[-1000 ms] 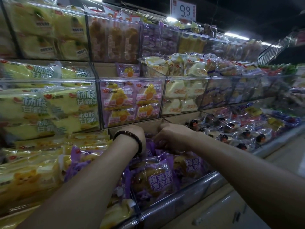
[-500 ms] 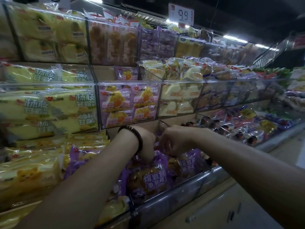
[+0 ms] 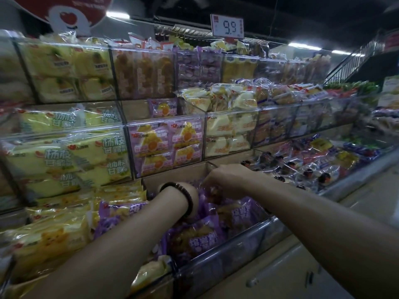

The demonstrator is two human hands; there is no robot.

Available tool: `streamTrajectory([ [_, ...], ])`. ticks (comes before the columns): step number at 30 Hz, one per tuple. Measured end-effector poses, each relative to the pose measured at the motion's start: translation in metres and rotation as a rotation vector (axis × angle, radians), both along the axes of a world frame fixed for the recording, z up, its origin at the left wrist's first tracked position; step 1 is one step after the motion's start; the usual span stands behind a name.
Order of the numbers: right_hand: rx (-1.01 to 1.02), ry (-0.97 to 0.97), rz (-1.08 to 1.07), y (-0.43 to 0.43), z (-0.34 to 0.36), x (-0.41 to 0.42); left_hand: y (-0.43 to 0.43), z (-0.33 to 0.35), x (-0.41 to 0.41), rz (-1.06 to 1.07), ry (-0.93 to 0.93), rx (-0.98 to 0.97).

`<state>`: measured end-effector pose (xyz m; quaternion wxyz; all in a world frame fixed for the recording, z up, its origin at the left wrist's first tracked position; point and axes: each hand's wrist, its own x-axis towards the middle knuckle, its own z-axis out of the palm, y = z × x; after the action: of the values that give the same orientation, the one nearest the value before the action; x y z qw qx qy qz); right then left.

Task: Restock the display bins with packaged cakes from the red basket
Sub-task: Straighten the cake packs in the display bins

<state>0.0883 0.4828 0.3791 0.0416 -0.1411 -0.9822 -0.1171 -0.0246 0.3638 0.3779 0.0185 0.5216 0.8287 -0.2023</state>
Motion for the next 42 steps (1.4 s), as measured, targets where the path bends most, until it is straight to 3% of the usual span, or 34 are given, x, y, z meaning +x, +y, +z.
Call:
streamTrajectory([
  [10, 0.029, 0.052, -0.030, -0.003, 0.023, 0.013, 0.002, -0.006, -0.001, 0.219, 0.070, 0.001],
  [21, -0.032, 0.075, 0.027, -0.001, 0.040, 0.024, 0.009, -0.007, -0.005, 0.216, -0.024, -0.101],
  [30, 0.176, -0.027, -0.020, -0.031, 0.008, -0.009, 0.004, -0.007, -0.019, 0.121, -0.016, -0.021],
  [37, -0.052, -0.053, -0.061, -0.024, -0.019, -0.027, -0.004, -0.004, -0.010, 0.062, 0.031, -0.030],
  [42, -0.308, 0.030, -0.037, -0.009, -0.012, -0.006, -0.023, 0.003, -0.002, 0.021, 0.017, 0.087],
])
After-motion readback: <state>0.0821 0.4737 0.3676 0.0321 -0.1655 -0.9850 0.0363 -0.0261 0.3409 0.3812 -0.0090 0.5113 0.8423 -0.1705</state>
